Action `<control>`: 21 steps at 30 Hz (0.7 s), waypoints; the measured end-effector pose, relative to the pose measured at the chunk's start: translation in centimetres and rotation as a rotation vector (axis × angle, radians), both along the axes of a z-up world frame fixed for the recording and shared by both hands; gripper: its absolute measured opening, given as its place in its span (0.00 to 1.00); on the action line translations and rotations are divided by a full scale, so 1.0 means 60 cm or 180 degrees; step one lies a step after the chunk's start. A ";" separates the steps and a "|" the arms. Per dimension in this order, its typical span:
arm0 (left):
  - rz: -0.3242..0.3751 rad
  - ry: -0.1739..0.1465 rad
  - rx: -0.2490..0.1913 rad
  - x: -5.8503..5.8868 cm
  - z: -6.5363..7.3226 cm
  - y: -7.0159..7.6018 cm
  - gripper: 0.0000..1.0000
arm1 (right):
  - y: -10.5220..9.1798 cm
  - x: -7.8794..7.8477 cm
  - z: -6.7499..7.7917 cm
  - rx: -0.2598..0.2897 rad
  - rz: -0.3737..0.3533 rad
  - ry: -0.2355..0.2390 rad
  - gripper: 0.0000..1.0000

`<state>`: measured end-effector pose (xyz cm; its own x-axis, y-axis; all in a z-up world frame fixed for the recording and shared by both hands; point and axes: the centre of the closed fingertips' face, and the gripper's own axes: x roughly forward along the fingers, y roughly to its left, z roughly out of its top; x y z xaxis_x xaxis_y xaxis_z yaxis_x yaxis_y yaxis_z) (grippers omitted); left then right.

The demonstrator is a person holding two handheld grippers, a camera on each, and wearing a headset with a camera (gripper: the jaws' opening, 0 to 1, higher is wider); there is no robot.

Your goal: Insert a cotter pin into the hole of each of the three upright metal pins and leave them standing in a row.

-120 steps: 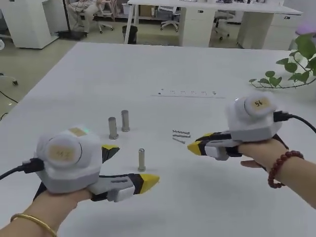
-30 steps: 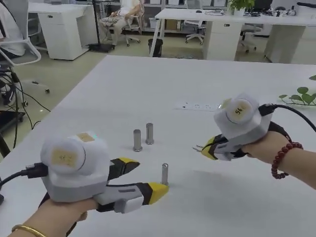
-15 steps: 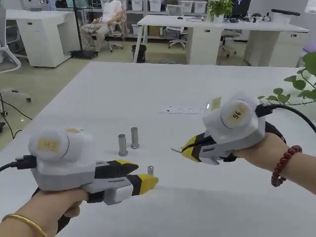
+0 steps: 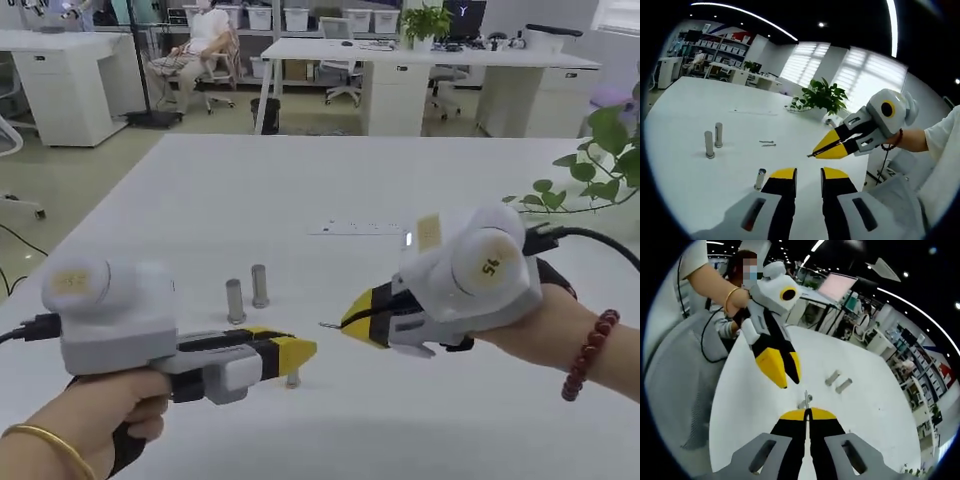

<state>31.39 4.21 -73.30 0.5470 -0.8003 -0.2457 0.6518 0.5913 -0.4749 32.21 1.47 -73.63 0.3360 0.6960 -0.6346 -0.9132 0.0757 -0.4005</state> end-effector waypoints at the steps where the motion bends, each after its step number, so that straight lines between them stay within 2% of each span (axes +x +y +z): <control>1: 0.0006 0.0012 -0.0017 0.000 0.001 0.000 0.16 | 0.002 -0.003 0.001 0.0004 0.0031 -0.0009 0.02; 11: -0.0059 0.0182 -0.0250 -0.007 0.005 -0.010 0.08 | 0.019 -0.027 0.005 0.0041 0.0246 -0.0085 0.02; 21: -0.0109 0.0294 -0.0408 -0.011 0.008 -0.018 0.01 | 0.023 -0.033 0.004 0.0041 0.0321 -0.0130 0.02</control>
